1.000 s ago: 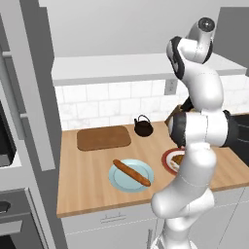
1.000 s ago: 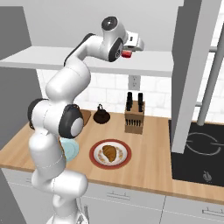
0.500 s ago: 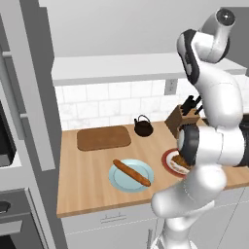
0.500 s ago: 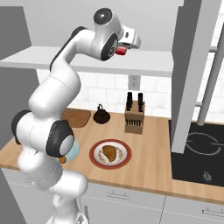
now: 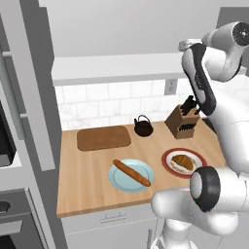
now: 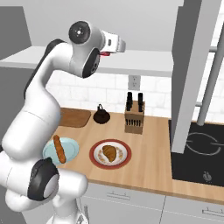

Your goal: From the different types of pastries on the counter, select a croissant and place it on the cutting board. Then retrieve a jar of jam from the cabinet and place it alongside the croissant on the cutting board.

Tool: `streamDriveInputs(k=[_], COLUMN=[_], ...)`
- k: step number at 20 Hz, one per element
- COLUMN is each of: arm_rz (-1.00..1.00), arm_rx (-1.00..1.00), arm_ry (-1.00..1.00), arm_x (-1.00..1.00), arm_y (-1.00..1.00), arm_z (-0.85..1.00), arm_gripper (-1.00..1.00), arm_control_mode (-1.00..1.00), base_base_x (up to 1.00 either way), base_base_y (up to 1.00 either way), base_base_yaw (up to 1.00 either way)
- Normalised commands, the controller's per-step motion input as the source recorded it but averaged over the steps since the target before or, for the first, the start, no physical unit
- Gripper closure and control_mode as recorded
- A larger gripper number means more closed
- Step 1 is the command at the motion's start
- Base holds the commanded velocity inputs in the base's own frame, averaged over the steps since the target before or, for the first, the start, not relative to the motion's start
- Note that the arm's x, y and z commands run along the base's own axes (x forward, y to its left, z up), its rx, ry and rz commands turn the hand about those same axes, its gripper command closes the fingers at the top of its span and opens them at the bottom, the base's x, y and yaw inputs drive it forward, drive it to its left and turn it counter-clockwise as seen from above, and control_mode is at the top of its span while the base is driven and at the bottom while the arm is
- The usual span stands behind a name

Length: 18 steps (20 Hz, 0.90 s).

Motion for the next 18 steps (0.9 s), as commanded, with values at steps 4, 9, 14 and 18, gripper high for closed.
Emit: streamDriveInputs(k=[4, 9, 14, 18], arm_rz=[0.31, 0.34, 0.24, 0.13], arm_rx=[0.00, 0.00, 0.00, 0.00], arm_ry=[0.00, 0.06, 0.03, 0.00], arm_x=[-1.00, -1.00, -1.00, -1.00], arm_y=[0.33, 0.05, 0.46, 0.54], arm_z=[0.54, 0.04, -0.01, -0.12], arm_gripper=[1.00, 1.00, 1.00, 1.00], arm_control_mode=[-1.00, -1.00, -1.00, -1.00], base_base_x=[0.00, 0.00, 0.00, 0.00], base_base_y=[0.00, 0.00, 0.00, 0.00], base_base_yaw=[0.00, 0.00, 0.00, 0.00])
